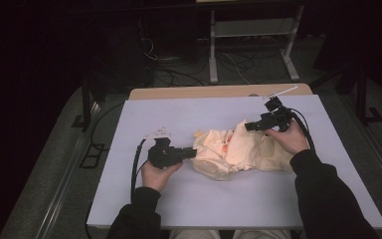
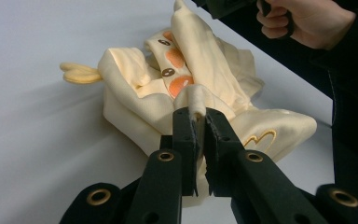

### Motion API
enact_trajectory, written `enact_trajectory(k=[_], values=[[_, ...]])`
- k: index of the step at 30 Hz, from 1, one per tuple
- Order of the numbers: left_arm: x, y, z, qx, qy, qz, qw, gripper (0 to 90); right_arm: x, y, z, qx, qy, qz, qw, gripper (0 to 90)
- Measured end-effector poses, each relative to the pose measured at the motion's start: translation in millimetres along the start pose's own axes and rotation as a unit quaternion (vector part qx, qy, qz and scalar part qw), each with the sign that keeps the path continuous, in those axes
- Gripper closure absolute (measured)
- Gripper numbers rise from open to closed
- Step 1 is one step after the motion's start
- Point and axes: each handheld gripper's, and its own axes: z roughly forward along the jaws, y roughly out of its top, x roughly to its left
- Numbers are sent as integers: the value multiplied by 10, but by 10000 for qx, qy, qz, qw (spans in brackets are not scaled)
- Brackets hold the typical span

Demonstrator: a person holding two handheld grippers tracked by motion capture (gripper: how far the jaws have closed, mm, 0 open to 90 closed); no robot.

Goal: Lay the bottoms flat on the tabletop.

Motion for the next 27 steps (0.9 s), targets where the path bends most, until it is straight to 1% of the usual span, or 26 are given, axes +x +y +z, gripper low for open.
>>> enact_trajectory(k=[3, 6, 11, 14, 17, 18, 19, 20, 21, 22, 23, 27], values=[[10, -3, 4, 9, -6, -14, 10000, 823, 3, -6, 74, 2, 75, 83, 9999, 105], [14, -5, 10, 20, -7, -24, 10000, 823, 28, -6, 139, 16, 103, 108, 9999, 105], [14, -4, 9, 21, -11, -21, 10000, 823, 48, -13, 235, 171, 104, 56, 9998, 129], [15, -5, 10, 20, -8, -24, 10000, 823, 63, -23, 253, 206, 99, 10, 9997, 175], [16, -4, 11, 19, -6, -20, 10000, 823, 88, -26, 259, 232, 225, -99, 9994, 333], [16, -5, 11, 17, -4, -25, 10000, 823, 101, -24, 258, 250, 272, -157, 9992, 418], [17, -5, 11, 22, -1, -22, 10000, 823, 120, -23, 258, 275, 247, -231, 9990, 519], [17, -5, 10, 22, 3, -21, 10000, 823, 141, -23, 255, 282, 138, -331, 9990, 624], [17, -4, 10, 18, 8, -20, 10000, 823, 157, -23, 249, 291, 69, -408, 9987, 706], [17, -4, 10, 17, 13, -19, 10000, 823, 167, -20, 242, 310, 40, -410, 9987, 749], [16, -3, 8, 17, 24, -14, 10000, 823, 174, -17, 236, 316, 4, -407, 9987, 765], [8, 1, 1, 5, 32, 11, 10000, 823, 203, -3, 202, 331, -145, -452, 9983, 783]])
